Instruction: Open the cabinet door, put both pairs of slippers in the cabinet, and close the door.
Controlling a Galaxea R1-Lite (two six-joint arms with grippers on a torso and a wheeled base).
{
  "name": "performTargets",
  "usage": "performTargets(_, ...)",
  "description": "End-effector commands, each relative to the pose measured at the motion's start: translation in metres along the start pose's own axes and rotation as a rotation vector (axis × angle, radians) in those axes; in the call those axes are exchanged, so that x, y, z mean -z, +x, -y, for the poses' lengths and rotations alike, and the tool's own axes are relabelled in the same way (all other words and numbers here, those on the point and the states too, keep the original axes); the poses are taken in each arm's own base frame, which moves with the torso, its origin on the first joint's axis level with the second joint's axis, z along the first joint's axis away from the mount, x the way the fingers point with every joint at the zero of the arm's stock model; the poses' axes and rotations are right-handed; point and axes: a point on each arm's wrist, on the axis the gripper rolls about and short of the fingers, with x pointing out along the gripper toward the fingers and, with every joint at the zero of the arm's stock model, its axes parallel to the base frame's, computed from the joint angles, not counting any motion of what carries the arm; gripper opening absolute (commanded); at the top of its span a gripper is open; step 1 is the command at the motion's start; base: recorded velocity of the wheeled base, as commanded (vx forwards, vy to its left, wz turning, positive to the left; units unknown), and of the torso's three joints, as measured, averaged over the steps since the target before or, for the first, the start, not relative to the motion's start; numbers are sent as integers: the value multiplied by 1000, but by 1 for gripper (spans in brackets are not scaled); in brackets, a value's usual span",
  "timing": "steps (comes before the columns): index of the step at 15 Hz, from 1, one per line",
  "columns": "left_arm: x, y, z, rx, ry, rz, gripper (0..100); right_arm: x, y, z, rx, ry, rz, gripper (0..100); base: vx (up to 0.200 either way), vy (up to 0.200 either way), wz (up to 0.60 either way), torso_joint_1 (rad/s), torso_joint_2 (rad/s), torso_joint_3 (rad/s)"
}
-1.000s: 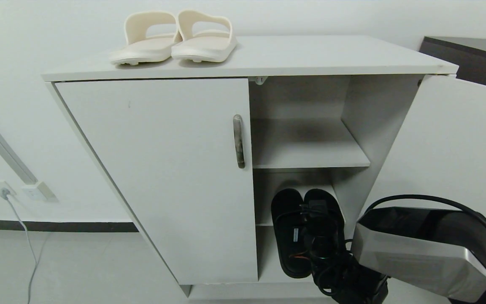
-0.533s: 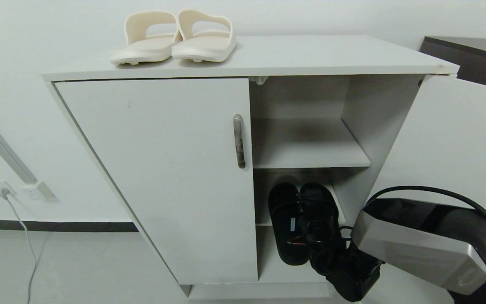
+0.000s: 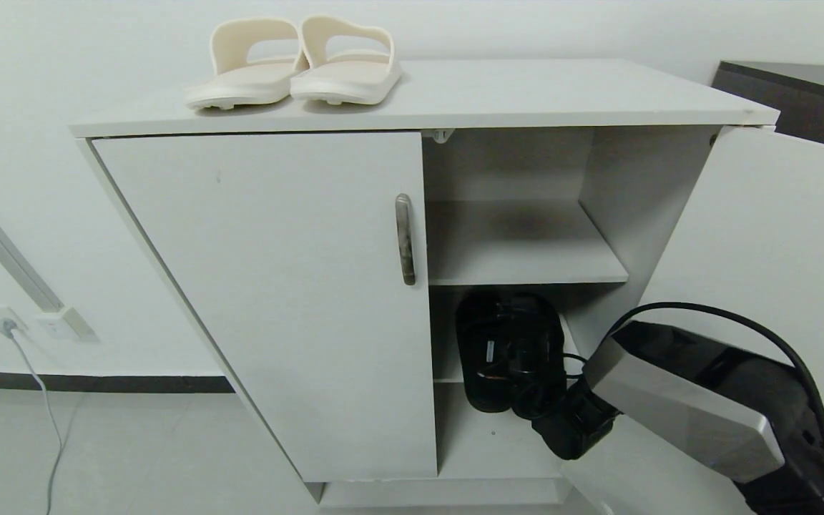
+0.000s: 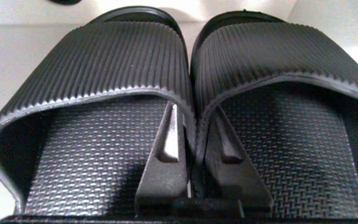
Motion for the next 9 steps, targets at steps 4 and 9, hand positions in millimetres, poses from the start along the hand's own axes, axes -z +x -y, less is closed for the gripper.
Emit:
performTargets(4, 0, 0, 0, 0, -1, -1, 0, 5, 25, -2, 25, 15, 5, 0, 0, 0, 0, 0, 0, 0)
performTargets(9, 0, 0, 0, 0, 0, -1, 0, 9, 38, -1, 42, 29, -11, 0, 0, 0, 0, 0, 0, 0)
